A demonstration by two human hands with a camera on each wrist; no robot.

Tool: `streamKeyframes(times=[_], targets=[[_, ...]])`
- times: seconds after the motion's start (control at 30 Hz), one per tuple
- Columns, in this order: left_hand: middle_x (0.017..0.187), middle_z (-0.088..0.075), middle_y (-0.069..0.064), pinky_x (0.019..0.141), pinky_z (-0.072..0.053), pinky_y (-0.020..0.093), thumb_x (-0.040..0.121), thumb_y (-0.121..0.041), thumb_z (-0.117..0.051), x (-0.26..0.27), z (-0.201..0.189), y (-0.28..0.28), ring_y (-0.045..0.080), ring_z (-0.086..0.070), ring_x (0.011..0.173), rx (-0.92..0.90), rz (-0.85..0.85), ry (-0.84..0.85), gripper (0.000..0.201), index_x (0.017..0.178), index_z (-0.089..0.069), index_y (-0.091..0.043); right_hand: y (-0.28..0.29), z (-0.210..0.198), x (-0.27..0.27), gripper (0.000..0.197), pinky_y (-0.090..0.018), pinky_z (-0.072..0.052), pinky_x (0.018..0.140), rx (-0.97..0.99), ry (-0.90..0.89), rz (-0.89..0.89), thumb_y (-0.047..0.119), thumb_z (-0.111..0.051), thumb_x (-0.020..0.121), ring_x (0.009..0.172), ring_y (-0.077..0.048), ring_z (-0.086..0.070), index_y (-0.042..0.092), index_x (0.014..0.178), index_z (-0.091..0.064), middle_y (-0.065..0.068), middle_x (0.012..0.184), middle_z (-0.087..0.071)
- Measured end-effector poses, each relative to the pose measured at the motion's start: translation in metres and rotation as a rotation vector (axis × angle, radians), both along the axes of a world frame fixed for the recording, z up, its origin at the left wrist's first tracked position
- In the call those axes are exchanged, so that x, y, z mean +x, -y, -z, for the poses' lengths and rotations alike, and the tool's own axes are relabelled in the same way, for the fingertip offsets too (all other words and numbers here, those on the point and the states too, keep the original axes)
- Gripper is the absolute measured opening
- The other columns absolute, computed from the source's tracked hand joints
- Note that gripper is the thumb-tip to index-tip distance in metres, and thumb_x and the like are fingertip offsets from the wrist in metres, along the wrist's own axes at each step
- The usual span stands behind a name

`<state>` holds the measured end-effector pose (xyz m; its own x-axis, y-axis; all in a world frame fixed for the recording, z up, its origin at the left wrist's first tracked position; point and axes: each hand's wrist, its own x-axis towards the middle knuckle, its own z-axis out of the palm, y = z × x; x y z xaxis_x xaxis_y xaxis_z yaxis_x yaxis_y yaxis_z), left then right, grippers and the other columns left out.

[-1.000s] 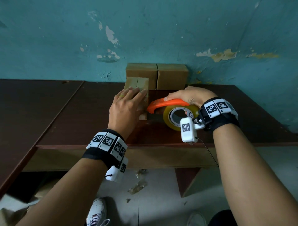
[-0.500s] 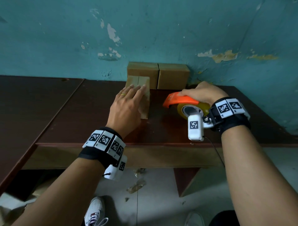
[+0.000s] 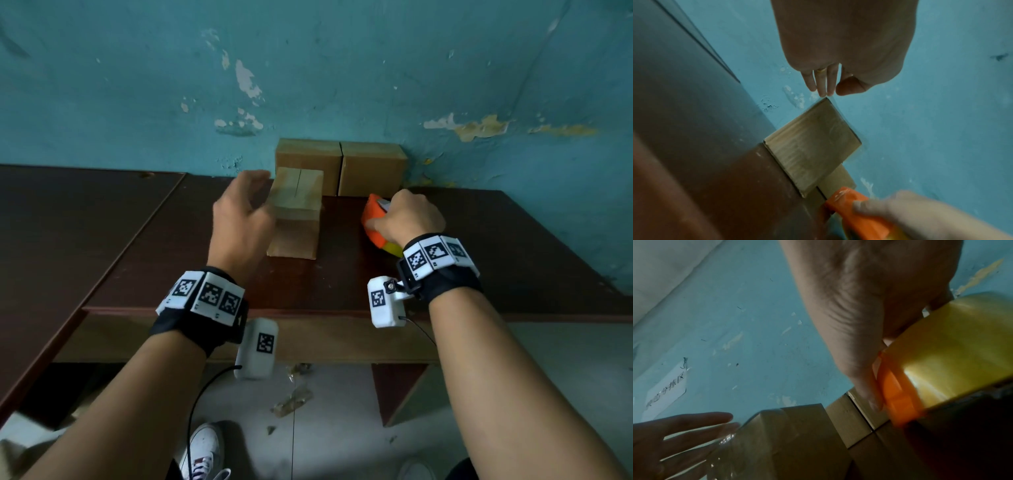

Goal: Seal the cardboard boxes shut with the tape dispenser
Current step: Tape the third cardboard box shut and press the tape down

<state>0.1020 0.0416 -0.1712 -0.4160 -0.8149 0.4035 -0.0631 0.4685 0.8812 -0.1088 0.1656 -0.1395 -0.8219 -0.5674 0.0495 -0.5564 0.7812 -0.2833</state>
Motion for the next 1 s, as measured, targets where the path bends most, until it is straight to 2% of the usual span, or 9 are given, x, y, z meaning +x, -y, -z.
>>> streamKeyframes(times=[0.1, 0.23, 0.33, 0.4, 0.43, 0.5, 0.6, 0.83, 1.0], targets=[[0.121, -0.071, -0.002, 0.097, -0.054, 0.034, 0.097, -0.015, -0.054, 0.003, -0.002, 0.01, 0.015, -0.065, 0.112, 0.104, -0.157, -0.048, 0.033, 0.126, -0.069, -0.02, 0.0, 0.0, 0.006, 0.061, -0.043, -0.053, 0.087, 0.085, 0.007, -0.013, 0.05, -0.084, 0.086, 0.114, -0.037, -0.066, 0.017, 0.132, -0.063, -0.012, 0.123, -0.066], [0.104, -0.073, 0.002, 0.084, -0.054, 0.036, 0.094, -0.02, -0.053, 0.004, 0.003, 0.026, 0.015, -0.067, 0.093, 0.284, -0.206, -0.118, 0.019, 0.102, -0.071, -0.02, 0.002, -0.004, 0.011, 0.045, -0.049, -0.052, 0.099, 0.074, 0.0, 0.013, 0.053, -0.081, 0.088, 0.113, -0.038, -0.065, 0.019, 0.111, -0.063, -0.009, 0.104, -0.058], [0.096, -0.07, 0.002, 0.078, -0.054, 0.032, 0.1, -0.015, -0.054, 0.001, 0.007, 0.033, 0.014, -0.064, 0.085, 0.357, -0.146, -0.136, 0.011, 0.099, -0.065, -0.017, 0.007, -0.013, 0.012, 0.037, -0.039, -0.05, 0.076, -0.151, -0.021, -0.017, 0.045, -0.069, 0.098, 0.083, -0.03, -0.062, 0.011, 0.086, -0.058, -0.007, 0.088, -0.061], [0.089, -0.066, 0.002, 0.07, -0.052, 0.026, 0.105, -0.015, -0.055, -0.004, 0.008, 0.034, 0.012, -0.061, 0.079, 0.401, -0.092, -0.141, 0.009, 0.099, -0.06, -0.016, 0.014, -0.016, 0.015, 0.042, -0.033, -0.038, 0.063, -0.376, 0.063, -0.157, 0.034, -0.062, 0.1, 0.06, -0.023, -0.048, 0.011, 0.067, -0.051, -0.003, 0.065, -0.05], [0.087, -0.064, 0.001, 0.067, -0.051, 0.026, 0.106, -0.017, -0.055, -0.006, 0.01, 0.035, 0.012, -0.06, 0.076, 0.422, -0.072, -0.134, 0.009, 0.098, -0.059, -0.016, 0.018, -0.016, 0.018, 0.04, -0.033, -0.035, 0.062, -0.497, 0.151, -0.237, 0.031, -0.06, 0.098, 0.057, -0.021, -0.043, 0.012, 0.065, -0.049, -0.004, 0.061, -0.044], [0.083, -0.061, 0.001, 0.065, -0.048, 0.028, 0.107, -0.02, -0.055, -0.009, 0.013, 0.038, 0.013, -0.057, 0.071, 0.473, -0.039, -0.137, 0.013, 0.095, -0.057, -0.016, 0.025, -0.013, 0.026, 0.029, -0.035, -0.035, 0.062, -0.693, 0.395, -0.353, 0.027, -0.057, 0.098, 0.059, -0.019, -0.041, 0.015, 0.072, -0.053, -0.005, 0.063, -0.041], [0.077, -0.058, 0.001, 0.063, -0.044, 0.03, 0.108, -0.023, -0.054, -0.013, 0.015, 0.043, 0.013, -0.053, 0.065, 0.53, 0.013, -0.168, 0.022, 0.087, -0.053, -0.018, 0.035, -0.002, 0.036, 0.026, -0.033, -0.041, 0.063, -0.731, 0.643, -0.428, 0.02, -0.048, 0.105, 0.061, -0.015, -0.048, 0.016, 0.081, -0.054, -0.001, 0.068, -0.051], [0.067, -0.05, -0.005, 0.058, -0.038, 0.026, 0.11, -0.023, -0.05, -0.017, 0.016, 0.042, 0.011, -0.046, 0.059, 0.547, 0.072, -0.14, 0.034, 0.076, -0.05, -0.02, 0.052, 0.025, 0.039, 0.03, -0.033, -0.043, 0.067, -0.903, 0.932, -0.299, 0.011, -0.045, 0.104, 0.063, -0.018, -0.051, 0.013, 0.075, -0.052, -0.001, 0.065, -0.049], [0.07, -0.046, -0.005, 0.06, -0.036, 0.027, 0.111, -0.027, -0.047, -0.017, 0.016, 0.036, 0.011, -0.043, 0.062, 0.549, 0.077, -0.101, 0.033, 0.079, -0.048, -0.021, 0.058, 0.037, 0.039, 0.026, -0.031, -0.041, 0.063, -0.904, 0.972, -0.249, 0.009, -0.043, 0.103, 0.063, -0.017, -0.049, 0.012, 0.079, -0.053, -0.002, 0.066, -0.048]])
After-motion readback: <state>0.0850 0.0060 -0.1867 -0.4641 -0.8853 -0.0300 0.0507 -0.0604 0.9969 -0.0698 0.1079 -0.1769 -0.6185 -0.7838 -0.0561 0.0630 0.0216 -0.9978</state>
